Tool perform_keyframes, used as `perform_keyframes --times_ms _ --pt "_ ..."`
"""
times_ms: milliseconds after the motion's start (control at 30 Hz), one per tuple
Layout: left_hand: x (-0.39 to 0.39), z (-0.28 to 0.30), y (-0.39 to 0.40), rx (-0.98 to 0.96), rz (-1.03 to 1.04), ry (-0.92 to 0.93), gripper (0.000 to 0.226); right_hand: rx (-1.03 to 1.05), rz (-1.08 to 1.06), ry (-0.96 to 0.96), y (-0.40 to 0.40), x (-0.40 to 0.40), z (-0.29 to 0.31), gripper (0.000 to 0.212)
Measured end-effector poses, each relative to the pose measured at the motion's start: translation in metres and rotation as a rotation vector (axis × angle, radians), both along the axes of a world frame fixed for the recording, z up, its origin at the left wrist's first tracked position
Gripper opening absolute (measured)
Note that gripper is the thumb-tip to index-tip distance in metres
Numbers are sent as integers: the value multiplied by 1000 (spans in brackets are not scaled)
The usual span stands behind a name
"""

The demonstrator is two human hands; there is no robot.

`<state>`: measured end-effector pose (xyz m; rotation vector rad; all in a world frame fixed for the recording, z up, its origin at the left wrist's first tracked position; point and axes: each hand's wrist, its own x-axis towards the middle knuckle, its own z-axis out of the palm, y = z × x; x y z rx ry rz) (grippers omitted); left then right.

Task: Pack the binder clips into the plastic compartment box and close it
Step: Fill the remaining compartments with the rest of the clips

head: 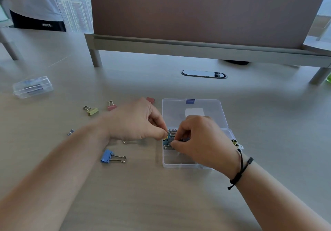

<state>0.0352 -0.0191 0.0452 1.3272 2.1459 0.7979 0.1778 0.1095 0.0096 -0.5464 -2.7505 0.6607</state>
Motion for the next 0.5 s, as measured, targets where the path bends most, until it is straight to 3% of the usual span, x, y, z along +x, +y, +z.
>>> perform_keyframes --times_ms 133,500 --pt "2 2 -1 -38 -50 67 6 -5 3 0 0 -1 1 15" --pt "7 -2 2 -110 -88 162 5 -96 -7 -33 3 1 5 7"
